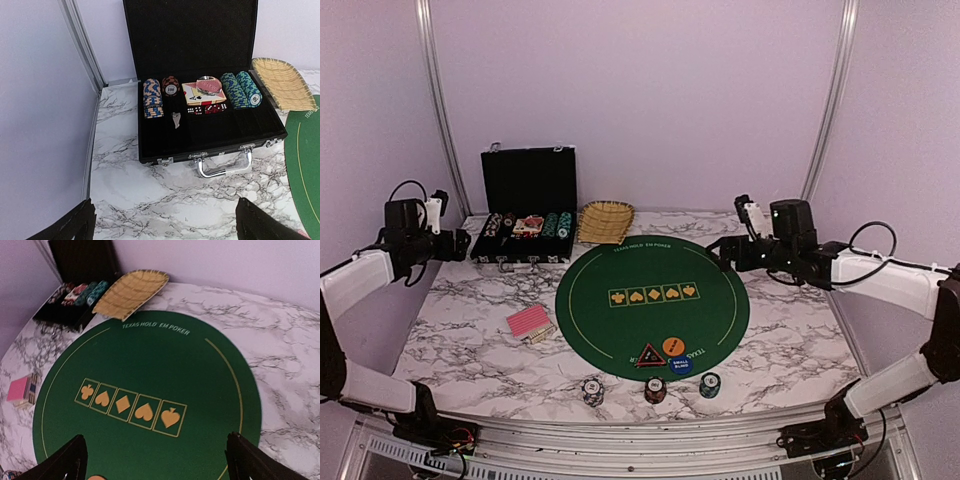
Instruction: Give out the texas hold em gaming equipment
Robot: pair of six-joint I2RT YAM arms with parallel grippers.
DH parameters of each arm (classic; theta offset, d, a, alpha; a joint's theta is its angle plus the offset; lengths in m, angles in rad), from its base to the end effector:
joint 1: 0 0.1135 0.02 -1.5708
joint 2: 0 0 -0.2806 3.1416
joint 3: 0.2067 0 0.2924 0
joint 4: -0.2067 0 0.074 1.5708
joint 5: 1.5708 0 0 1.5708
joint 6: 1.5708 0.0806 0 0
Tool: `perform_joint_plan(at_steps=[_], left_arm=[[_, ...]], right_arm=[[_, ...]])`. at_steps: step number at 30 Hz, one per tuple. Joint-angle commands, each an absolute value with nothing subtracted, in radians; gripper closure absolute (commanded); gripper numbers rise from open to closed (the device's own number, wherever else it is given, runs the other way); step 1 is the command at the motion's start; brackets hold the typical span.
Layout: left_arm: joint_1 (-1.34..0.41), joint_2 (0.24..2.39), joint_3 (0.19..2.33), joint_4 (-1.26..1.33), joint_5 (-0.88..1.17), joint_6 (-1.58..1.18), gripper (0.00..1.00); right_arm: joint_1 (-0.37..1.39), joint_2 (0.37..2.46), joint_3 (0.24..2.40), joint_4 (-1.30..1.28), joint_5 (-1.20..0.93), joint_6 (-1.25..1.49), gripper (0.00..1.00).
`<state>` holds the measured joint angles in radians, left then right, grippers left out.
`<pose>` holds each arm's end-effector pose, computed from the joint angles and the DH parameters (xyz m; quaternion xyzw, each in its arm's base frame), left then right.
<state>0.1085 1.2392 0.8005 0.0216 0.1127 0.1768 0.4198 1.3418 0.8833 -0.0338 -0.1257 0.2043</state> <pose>0.3530 0.0293 0.2492 0.0593 0.8353 0.0307 0.5457 0.3385 0.1621 0.2412 -0.1242 0.8480 0.2086 0.4712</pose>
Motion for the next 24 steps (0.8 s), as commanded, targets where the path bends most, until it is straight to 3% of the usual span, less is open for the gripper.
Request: perform_joint_plan(at_steps=[1,10,24], left_arm=[[0.137,1.185,0.826,-0.178,0.132,0.207,0.01],[0.141,1.116,0.845,-0.28,0.177,0.251,0.01],[0.142,1.105,0.86,-0.32,0.245,0.236,0.01]], right_arm=[[0.631,1.396,0.944,-0.217,-0.073,0.139,0.08],[0.909,1.512,0.968,-0.366,-0.051,0.094,0.21],[0.959,1.689,1.13,-0.494,-0.079,0.046,0.4]])
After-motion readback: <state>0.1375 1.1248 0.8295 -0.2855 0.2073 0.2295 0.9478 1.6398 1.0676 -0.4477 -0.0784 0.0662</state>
